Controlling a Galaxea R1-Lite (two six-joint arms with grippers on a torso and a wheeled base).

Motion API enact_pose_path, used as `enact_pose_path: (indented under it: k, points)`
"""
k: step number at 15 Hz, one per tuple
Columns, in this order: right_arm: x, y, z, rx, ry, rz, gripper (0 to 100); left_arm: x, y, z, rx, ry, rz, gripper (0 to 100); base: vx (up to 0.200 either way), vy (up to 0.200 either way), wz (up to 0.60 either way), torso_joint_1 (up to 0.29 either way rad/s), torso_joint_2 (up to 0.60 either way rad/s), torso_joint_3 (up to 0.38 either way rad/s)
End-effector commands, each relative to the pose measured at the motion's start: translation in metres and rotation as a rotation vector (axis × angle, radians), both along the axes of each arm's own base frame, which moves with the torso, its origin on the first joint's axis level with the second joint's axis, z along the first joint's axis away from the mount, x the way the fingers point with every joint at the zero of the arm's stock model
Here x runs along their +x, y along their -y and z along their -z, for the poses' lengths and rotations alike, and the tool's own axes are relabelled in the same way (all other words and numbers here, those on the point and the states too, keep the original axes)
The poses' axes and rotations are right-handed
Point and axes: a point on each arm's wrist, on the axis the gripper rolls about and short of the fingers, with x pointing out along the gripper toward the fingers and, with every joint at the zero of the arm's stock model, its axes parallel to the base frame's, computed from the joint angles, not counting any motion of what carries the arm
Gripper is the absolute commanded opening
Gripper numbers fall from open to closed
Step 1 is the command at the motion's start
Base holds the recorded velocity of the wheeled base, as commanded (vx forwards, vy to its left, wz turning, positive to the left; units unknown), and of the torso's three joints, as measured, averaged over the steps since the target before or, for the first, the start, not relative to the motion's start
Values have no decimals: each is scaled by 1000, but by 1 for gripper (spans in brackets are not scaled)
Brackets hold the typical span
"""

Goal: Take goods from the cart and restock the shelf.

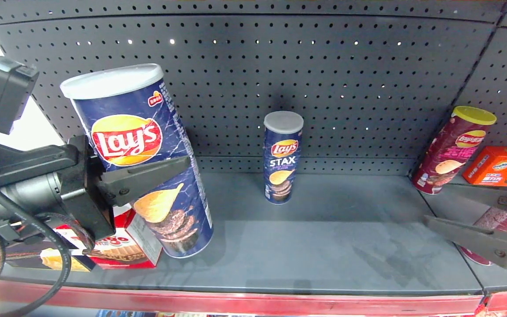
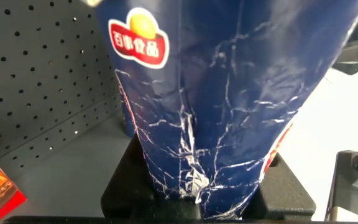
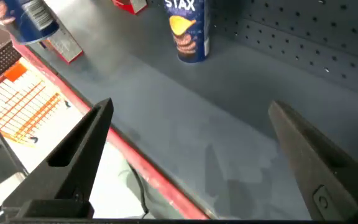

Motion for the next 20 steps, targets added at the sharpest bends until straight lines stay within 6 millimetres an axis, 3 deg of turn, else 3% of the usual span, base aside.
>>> enact_pose_path:
  k: [1, 4, 8, 12, 14, 15, 20]
  points:
    - [31, -16, 6, -20, -51, -27, 100, 0, 0, -1, -2, 3, 2, 0, 0, 0, 0, 0, 0, 0]
    - [57, -28, 9, -28, -76, -39, 100, 1, 1, -1, -2, 3, 3, 0, 0, 0, 0, 0, 0, 0]
    - [120, -51, 17, -20, -3, -38, 100, 1, 0, -1, -1, 2, 2, 0, 0, 0, 0, 0, 0, 0]
    - [158, -61, 8, -10, 66, -98, 100, 0, 0, 0, -1, 0, 0, 0, 0, 0, 0, 0, 0, 0]
    - [161, -61, 8, -15, 77, -106, 100, 0, 0, 0, -1, 0, 0, 0, 0, 0, 0, 0, 0, 0]
    - [170, -63, 12, -5, 104, -214, 100, 0, 0, 0, -1, 0, 0, 0, 0, 0, 0, 0, 0, 0]
    - [199, -80, 17, 7, 210, -416, 100, 1, 0, 1, -1, -4, -1, 0, 0, 0, 0, 0, 0, 0]
